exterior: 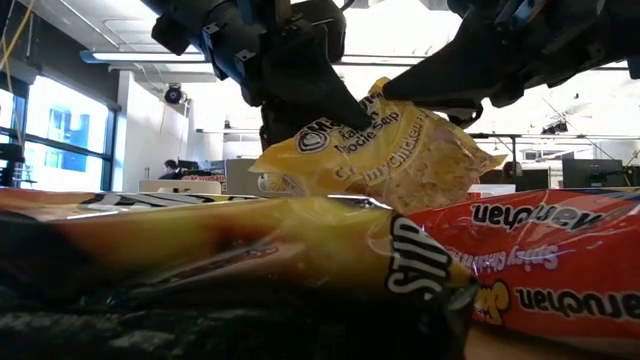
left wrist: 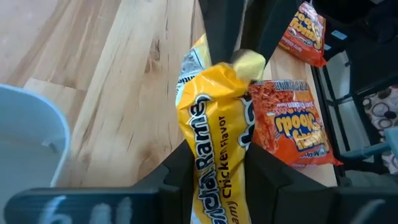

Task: Sort Maruchan noodles
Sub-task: Put the bottom right yellow noodle pack into the gray bin

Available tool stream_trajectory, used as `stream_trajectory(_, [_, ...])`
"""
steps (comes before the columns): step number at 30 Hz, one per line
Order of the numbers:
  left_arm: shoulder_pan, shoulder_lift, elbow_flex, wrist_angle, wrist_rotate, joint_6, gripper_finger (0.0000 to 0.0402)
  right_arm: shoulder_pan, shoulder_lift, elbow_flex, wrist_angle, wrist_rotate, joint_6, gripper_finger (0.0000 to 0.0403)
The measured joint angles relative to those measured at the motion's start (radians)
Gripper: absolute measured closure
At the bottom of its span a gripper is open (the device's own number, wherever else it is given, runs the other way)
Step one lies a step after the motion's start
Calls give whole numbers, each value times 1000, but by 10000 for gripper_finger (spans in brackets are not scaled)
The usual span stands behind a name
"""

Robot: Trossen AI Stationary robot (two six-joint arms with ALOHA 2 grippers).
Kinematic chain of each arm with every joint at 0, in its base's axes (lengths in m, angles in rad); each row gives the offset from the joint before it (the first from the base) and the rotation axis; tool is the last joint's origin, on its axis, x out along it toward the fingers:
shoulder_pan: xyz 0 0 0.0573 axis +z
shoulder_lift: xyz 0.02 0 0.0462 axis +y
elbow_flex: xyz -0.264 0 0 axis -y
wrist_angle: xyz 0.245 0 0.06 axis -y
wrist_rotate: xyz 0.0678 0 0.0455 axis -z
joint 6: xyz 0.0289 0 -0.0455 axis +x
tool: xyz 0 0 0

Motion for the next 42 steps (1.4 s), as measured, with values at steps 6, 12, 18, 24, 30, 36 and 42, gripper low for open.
stream_trajectory(6, [22, -91, -1, -107, 10, 66, 320, 16, -78, 0, -10, 35, -29, 277])
stream_trajectory(12, [63, -239, 0, -247, 43, 181, 320, 66, -194, 0, -65, 44, -130, 254])
stream_trajectory(18, [151, -325, 134, -580, 37, 338, 320, 84, -250, 1, -208, 130, -163, 302])
stream_trajectory(24, [277, -266, 333, -908, 26, 536, 320, 58, -242, 1, -282, 150, -156, 392])
stream_trajectory(30, [372, -142, 471, -1099, 9, 752, 321, 33, -240, 1, -329, 171, -154, 384])
stream_trajectory(36, [407, 7, 558, -1146, -16, 870, 321, 24, -240, 1, -344, 172, -155, 400])
stream_trajectory(42, [407, 119, 627, -1151, -84, 946, 321, 24, -240, 1, -364, 171, -136, 401])
